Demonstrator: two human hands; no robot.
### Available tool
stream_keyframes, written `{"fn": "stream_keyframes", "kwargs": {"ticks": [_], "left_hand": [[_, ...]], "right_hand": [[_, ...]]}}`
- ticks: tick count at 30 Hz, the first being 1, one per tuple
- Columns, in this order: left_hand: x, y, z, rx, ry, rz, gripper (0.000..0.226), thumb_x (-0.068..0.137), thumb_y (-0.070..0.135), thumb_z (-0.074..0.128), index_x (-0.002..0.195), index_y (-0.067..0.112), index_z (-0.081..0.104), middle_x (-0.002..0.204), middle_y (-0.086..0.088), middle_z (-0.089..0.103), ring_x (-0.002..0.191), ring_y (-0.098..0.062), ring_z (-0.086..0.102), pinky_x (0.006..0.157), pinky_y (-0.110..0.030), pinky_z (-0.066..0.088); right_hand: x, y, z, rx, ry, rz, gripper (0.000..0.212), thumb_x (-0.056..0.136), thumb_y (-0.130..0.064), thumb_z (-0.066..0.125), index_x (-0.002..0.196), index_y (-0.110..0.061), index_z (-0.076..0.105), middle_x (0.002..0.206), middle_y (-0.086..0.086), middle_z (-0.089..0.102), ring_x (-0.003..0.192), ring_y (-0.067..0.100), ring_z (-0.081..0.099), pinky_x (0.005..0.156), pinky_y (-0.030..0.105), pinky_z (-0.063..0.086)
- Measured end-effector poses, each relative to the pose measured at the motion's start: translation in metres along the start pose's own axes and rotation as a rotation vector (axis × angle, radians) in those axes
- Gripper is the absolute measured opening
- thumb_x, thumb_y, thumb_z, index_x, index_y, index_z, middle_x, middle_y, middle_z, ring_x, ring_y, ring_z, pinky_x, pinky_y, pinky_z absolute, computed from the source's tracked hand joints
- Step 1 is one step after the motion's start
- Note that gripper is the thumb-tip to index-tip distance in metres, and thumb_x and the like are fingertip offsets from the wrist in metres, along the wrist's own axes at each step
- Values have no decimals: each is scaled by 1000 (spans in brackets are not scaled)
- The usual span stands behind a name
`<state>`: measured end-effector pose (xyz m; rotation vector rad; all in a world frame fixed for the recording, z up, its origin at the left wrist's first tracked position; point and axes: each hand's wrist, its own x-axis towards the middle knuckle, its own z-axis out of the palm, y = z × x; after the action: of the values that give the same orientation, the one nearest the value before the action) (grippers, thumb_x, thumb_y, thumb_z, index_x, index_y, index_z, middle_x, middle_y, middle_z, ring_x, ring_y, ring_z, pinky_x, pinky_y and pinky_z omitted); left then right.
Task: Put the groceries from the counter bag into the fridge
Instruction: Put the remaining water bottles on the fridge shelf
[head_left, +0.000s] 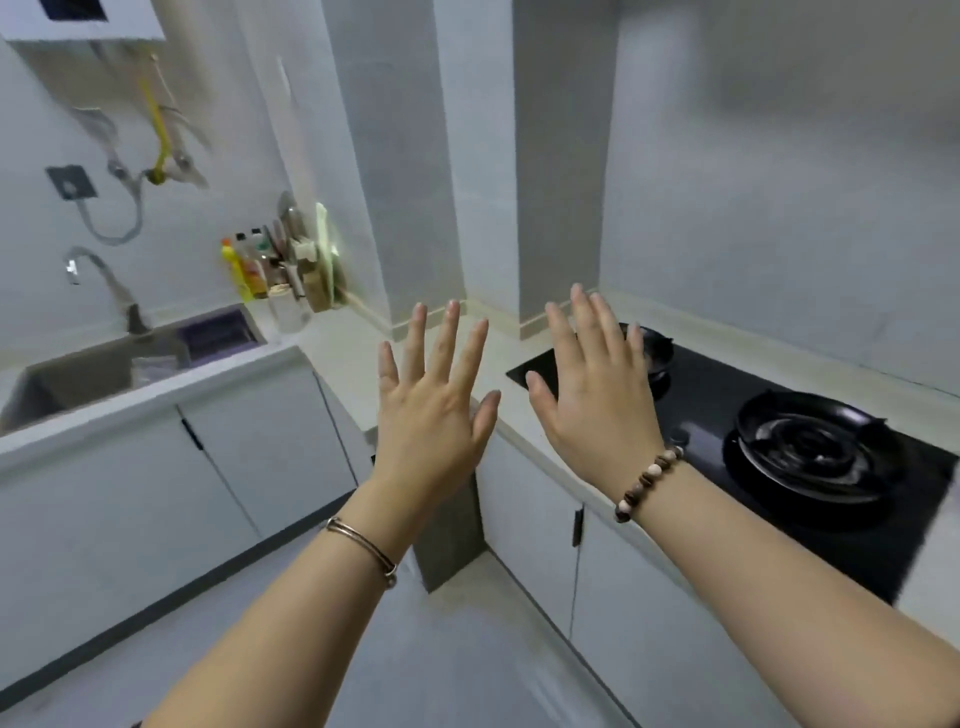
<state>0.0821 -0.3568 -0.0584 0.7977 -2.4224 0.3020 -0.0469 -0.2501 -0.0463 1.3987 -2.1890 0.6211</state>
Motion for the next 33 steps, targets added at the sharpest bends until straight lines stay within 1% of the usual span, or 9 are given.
{"fn": "stream_keyframes", "kwargs": {"ticks": [5,9,11,15,18,20,22,27,33], "left_hand": [[79,74,70,-202,-74,177,64,93,50,25,151,25,11,160,-2,6,146,-27,-6,114,-54,2],[119,149,109,-321,-109,340,64,91,48,30,149,20,23,157,-7,19,146,-32,7,111,-58,15],[129,191,123,-365,-123,425,64,91,47,31,148,18,26,156,-9,24,144,-35,14,108,-61,22],[137,272,141,-466,-147,547,65,91,48,30,148,18,27,156,-9,24,143,-36,17,107,-62,23],[140,329,151,-509,-153,611,65,91,47,32,147,17,26,156,-10,24,143,-36,18,106,-61,24],[142,365,157,-523,-155,634,64,91,46,32,147,16,26,155,-11,24,143,-37,19,106,-61,26],[144,398,162,-542,-184,619,65,92,46,29,149,17,23,157,-10,19,144,-36,15,108,-60,25],[146,491,173,-607,-269,625,67,91,48,22,150,18,19,159,-7,11,145,-33,9,111,-58,19],[141,617,191,-712,-392,648,69,88,47,21,149,17,24,158,-6,17,144,-33,15,108,-55,24]], "right_hand": [[16,95,8,-165,-57,234,64,93,-42,38,147,-11,25,156,14,15,144,28,12,114,52,10],[-1,167,-2,-278,-83,425,64,95,-43,38,149,-14,20,158,10,10,146,25,6,115,49,5],[-16,201,-12,-336,-89,508,63,95,-42,40,148,-13,22,157,10,12,145,25,8,115,49,6],[-49,260,-34,-413,-68,638,62,93,-41,45,145,-10,30,155,13,20,144,28,16,115,50,11],[-71,306,-48,-447,-66,695,62,92,-44,37,144,-10,33,154,13,23,143,28,18,115,51,15],[-83,337,-56,-468,-82,717,65,90,-47,25,143,-10,35,153,13,26,142,29,21,115,51,16],[-92,368,-64,-458,-83,734,67,88,-47,22,141,-10,37,151,14,30,141,30,25,114,51,19],[-122,447,-89,-467,-77,740,60,91,-37,49,143,-11,35,153,12,27,142,29,22,115,48,14],[-174,558,-119,-502,-84,856,56,89,-37,46,137,-8,42,148,15,35,138,31,29,112,51,23]]}}
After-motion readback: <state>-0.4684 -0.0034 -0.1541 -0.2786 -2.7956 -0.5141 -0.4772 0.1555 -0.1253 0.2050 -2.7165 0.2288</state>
